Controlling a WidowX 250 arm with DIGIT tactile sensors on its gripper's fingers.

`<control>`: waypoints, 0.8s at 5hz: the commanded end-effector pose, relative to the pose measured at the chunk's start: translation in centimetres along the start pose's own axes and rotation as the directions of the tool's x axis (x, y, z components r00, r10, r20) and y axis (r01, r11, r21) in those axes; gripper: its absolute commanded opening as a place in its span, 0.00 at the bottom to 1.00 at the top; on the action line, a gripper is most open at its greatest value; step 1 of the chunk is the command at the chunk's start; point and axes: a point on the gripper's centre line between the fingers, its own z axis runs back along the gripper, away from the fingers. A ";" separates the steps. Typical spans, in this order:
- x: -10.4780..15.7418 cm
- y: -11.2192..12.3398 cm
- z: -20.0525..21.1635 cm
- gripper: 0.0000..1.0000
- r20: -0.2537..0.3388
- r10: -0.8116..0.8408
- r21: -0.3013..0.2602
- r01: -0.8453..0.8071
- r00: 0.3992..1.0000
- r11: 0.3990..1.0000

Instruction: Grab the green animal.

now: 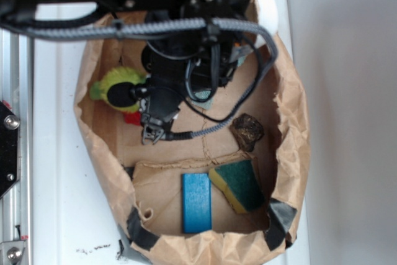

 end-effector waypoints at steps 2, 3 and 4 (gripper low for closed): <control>3.2 -2.6 4.0 0.00 0.179 -0.008 0.069 -0.004 0.984 0.998; 3.7 -3.8 4.1 0.00 0.226 -0.024 0.105 0.000 0.974 0.994; 3.9 -3.9 3.9 0.00 0.225 -0.009 0.113 -0.017 0.974 0.993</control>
